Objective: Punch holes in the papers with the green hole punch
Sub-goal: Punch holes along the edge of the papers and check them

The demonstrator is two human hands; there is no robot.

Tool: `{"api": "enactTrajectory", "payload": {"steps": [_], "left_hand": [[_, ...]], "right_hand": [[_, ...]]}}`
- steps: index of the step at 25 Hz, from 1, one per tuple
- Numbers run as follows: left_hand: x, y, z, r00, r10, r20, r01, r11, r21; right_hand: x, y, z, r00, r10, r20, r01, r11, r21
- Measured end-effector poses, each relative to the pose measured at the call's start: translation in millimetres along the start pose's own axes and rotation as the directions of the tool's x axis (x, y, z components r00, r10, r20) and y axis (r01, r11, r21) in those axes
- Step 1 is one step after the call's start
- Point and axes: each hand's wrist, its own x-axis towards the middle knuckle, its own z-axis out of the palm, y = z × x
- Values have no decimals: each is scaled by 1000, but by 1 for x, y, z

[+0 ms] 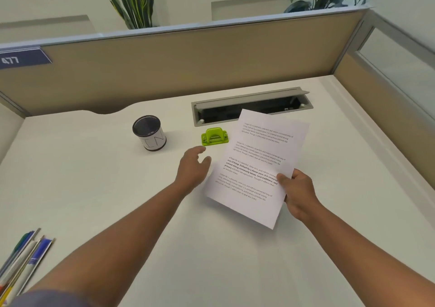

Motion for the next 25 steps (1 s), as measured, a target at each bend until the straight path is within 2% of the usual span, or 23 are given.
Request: {"api": "enactTrajectory", "payload": {"steps": [4,6,9,16,20,25], "left_hand": [[58,22,1,984,170,56,-179,957,230],[86,31,3,978,177,108,-203,924,323],[121,40,9,976,91,198,-169,890,423],[168,44,16,950,-37,309,-117,877,466],[169,41,12,965,-55,258,-51,921,387],[129,34,-7,977,-82,196,19,951,307]], "right_hand": [[16,7,-3,997,71,21,-72,996,55],[23,10,-2,995,91,26,-93,994,57],[35,11,-2,993,116,25,-116,992,38],[55,14,3,989,139,51,-142,988,57],[59,13,2,989,132,67,-136,990,46],[49,3,-7,980,116,161,-122,992,25]]}}
